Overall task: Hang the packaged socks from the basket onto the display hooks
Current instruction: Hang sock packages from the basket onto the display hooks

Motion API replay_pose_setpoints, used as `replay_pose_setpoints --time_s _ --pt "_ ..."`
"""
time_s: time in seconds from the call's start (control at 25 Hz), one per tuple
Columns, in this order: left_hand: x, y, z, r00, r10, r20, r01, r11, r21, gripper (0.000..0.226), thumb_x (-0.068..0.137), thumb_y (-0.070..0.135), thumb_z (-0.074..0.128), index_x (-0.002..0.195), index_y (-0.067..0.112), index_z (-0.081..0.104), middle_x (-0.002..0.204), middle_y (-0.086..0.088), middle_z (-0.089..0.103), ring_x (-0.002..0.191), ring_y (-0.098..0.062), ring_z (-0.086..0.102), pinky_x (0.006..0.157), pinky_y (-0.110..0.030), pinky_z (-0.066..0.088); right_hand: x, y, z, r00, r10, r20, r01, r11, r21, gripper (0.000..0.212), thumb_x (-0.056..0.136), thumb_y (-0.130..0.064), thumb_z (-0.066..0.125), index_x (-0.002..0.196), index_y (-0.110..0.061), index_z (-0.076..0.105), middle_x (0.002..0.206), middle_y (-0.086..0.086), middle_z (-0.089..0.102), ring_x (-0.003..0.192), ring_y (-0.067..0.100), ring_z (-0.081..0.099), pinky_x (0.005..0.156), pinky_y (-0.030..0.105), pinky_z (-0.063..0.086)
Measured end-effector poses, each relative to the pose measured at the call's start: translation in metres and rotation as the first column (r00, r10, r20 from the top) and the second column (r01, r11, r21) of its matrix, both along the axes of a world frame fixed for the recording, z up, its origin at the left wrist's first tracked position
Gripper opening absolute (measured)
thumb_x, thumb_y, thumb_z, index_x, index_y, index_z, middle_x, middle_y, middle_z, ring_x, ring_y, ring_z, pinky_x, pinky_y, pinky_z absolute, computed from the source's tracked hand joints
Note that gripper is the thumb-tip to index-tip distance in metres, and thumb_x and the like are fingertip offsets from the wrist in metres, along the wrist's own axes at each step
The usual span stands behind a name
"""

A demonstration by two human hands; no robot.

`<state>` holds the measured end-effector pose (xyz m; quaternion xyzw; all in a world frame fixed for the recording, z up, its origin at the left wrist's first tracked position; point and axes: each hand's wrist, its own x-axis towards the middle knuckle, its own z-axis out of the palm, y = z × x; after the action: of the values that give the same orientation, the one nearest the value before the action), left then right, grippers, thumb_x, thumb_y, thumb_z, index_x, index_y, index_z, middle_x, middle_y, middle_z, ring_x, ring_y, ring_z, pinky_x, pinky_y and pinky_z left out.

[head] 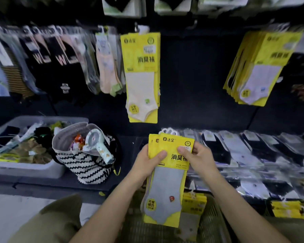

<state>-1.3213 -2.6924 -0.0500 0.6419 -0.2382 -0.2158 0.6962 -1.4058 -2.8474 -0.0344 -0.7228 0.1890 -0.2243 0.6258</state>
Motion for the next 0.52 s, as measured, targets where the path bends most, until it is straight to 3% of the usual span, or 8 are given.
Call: replay_pose_setpoints --time_s 0.12,0.32,0.44,0.52 --pt "0.013 0.000 0.039 0.997 -0.002 0.071 0.009 0.995 -0.096 0.032 0.075 0.038 0.065 0.105 0.027 0.060 0.103 0.006 0.072 0.095 -0.013 0.069 0.073 -0.023 0.055 0.017 -0.007 0.047 0.995 0.070 0.073 -0.065 0.996 -0.068 0.014 0.082 -0.010 0.068 0.083 -0.024 0.064 0.076 -0.011 0.070 0.068 -0.002 0.066 0.056 0.011 0.049" --pt "0.050 -0.001 0.102 0.936 0.234 0.264 -0.200 0.968 -0.149 0.018 0.081 0.030 0.066 0.098 0.032 0.061 0.099 0.009 0.072 0.092 -0.009 0.068 0.076 -0.024 0.055 0.053 -0.012 0.132 0.977 0.148 0.155 -0.097 0.950 -0.297 0.016 0.084 -0.021 0.066 0.093 -0.032 0.057 0.087 -0.010 0.066 0.076 -0.006 0.061 0.064 0.011 0.049" --pt "0.072 0.002 0.136 0.910 0.204 0.361 -0.154 0.975 -0.161 0.018 0.080 0.032 0.066 0.097 0.032 0.061 0.095 0.018 0.071 0.088 -0.004 0.068 0.071 -0.019 0.055 0.076 -0.011 0.182 0.962 0.201 0.184 -0.103 0.894 -0.435 0.015 0.087 -0.018 0.063 0.078 -0.031 0.063 0.079 -0.012 0.065 0.070 -0.007 0.058 0.063 0.009 0.047" --pt "0.081 0.006 0.148 0.912 0.187 0.365 -0.126 0.975 -0.183 0.026 0.074 0.038 0.064 0.098 0.032 0.061 0.096 0.019 0.071 0.087 -0.003 0.068 0.068 -0.016 0.053 0.089 -0.009 0.201 0.964 0.204 0.172 -0.119 0.905 -0.408 0.015 0.084 -0.016 0.067 0.071 -0.026 0.067 0.072 -0.010 0.067 0.066 -0.003 0.060 0.060 0.011 0.048"
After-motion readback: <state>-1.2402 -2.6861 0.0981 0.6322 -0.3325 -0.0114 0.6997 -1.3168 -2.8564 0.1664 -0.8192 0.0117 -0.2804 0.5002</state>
